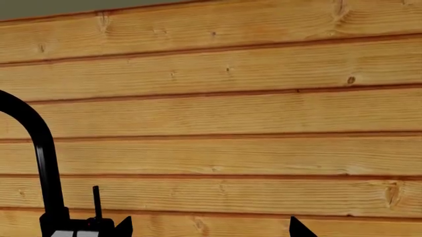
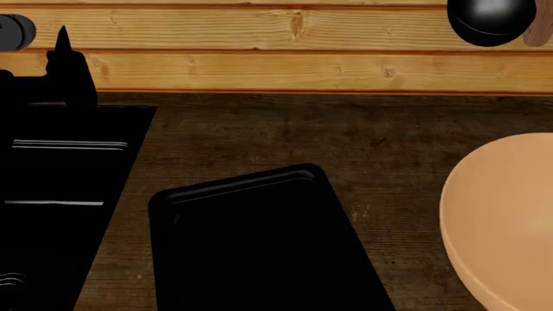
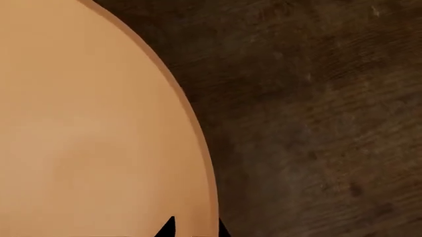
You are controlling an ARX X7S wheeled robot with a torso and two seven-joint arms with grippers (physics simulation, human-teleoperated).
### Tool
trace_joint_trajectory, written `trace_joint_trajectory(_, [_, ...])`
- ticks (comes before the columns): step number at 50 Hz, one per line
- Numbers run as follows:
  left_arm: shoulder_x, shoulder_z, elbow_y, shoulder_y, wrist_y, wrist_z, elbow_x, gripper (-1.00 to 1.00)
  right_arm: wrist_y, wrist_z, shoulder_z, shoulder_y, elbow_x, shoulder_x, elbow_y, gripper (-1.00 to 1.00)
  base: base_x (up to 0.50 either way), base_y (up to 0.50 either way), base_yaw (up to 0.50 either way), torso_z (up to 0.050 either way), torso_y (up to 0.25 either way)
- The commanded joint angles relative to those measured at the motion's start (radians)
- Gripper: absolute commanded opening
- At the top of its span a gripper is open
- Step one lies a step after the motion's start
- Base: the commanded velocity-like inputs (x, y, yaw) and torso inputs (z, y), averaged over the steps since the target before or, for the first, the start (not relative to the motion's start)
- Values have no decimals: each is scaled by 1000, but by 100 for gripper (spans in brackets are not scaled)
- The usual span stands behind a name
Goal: Move the fresh-baked cupcake off the tray onto the counter, and place the bowl used for mixing into the sink.
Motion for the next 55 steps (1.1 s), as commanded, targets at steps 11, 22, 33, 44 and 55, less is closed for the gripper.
trace_joint_trajectory(11, [3,-11,-3,-9,3,0,-12,100,-68,344,96,81,-1,-14,18,-100,1,0,0,0,0])
trace_joint_trajectory(22, [2,-7,3,-6,1,-2,-16,100,-189,332,123,98,-36,-27,86,-100,0,0,0,0,0])
trace_joint_trajectory(33, [-1,-5,2,-7,4,-3,-18,100,-182,382,184,137,31,-33,17,-100,0,0,0,0,0])
trace_joint_trajectory(44, [-4,-4,5,-5,5,-6,-21,100,-183,465,263,146,136,-16,-86,-100,0,0,0,0,0])
trace_joint_trajectory(55, [-9,-4,13,-5,1,-10,-25,100,-185,421,290,138,192,-64,-120,-100,0,0,0,0,0])
